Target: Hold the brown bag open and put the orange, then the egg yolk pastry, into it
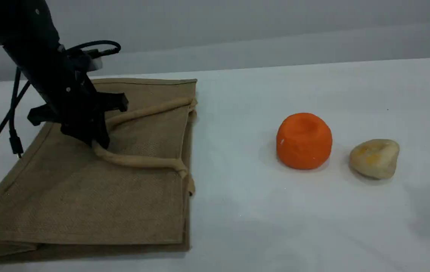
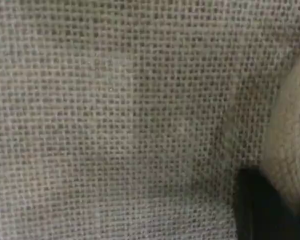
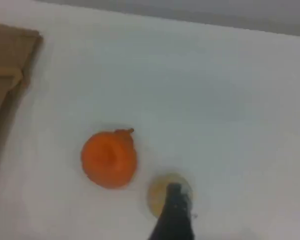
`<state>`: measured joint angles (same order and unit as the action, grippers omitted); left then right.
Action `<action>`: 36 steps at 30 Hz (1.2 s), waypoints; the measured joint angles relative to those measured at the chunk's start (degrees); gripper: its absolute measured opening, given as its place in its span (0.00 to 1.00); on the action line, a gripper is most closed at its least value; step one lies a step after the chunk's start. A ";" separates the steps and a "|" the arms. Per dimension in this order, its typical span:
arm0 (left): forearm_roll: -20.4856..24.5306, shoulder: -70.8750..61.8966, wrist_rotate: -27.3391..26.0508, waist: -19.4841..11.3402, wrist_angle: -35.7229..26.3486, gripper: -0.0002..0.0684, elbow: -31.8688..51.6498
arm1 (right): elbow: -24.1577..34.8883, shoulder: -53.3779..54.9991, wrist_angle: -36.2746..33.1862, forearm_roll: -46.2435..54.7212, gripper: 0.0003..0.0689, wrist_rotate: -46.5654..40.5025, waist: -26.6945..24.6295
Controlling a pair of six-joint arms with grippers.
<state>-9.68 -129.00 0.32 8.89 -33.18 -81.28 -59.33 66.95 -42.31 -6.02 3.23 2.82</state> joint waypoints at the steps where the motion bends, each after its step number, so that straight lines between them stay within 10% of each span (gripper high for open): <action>1: 0.13 0.43 -0.71 0.00 -0.11 0.13 0.00 | 0.00 0.00 0.00 0.00 0.82 -0.45 0.00; 36: -3.19 27.10 -20.53 -0.05 -26.64 0.13 -9.69 | 0.07 16.30 0.38 -9.00 0.82 6.05 0.06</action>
<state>-12.88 -101.90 -20.20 8.84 -59.82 -90.98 -59.26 83.25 -41.93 -15.02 9.28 2.88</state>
